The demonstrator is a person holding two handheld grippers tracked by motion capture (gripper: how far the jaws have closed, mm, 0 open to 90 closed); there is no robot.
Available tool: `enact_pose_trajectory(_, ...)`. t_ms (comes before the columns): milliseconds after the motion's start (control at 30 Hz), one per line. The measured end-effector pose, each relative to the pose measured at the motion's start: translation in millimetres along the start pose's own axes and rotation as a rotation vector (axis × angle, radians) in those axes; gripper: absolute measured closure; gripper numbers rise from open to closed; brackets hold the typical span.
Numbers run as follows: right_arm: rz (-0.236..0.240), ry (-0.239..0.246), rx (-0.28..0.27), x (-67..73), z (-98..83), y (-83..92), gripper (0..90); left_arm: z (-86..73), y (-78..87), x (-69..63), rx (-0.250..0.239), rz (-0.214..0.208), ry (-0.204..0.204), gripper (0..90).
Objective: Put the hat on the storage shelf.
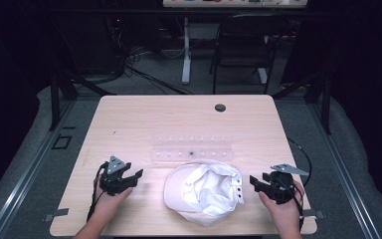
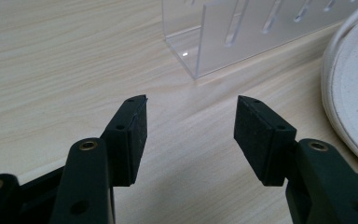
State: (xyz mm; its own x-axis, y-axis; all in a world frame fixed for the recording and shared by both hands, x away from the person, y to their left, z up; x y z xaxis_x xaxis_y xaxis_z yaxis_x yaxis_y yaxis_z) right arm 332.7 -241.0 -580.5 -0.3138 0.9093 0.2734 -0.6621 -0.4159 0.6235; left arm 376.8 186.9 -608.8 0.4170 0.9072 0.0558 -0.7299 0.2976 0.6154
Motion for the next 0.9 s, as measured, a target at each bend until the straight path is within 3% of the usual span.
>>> enact_pose_trajectory(267, 0.054, -0.008, 0.021, 10.0, 10.1, 2.8, 42.1, 1.6, 0.3, -1.7, 0.0, 0.005, 0.013, 44.2)
enact_pose_trajectory(367, 0.045, 0.002, 0.037, 10.8, 11.0, 2.7, 49.6, 2.8, 0.9, -3.7, -0.004, 0.002, 0.02, 44.2)
enact_pose_trajectory(600, 0.032, 0.015, 0.05, 13.0, 17.6, 8.5, 56.4, 1.7, 1.4, -5.8, 0.001, -0.01, 0.007, 44.0)
enact_pose_trajectory(700, 0.061, -0.003, 0.08, 16.6, 19.0, 11.0, 57.5, 1.9, 2.1, -7.3, -0.006, -0.008, -0.017, 44.8)
enact_pose_trajectory(900, 0.092, -0.03, 0.139, 23.3, 20.9, 15.3, 54.0, 2.3, 2.2, -9.8, -0.011, -0.009, -0.023, 44.8)
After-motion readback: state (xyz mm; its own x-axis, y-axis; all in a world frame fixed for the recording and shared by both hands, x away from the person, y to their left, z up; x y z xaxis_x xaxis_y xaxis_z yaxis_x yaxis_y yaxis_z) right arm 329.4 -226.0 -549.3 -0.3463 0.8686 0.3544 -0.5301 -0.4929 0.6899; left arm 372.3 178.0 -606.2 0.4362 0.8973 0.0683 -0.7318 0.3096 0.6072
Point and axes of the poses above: each handheld gripper's, and its own axes: y roughly backward along the jaws, z roughly out of its top, x roughly to its left, the point moved 8 cm from there along -y, roughly forward along the jaws, and after that the axes turned 7 degrees about z, right-handed, at the moved point
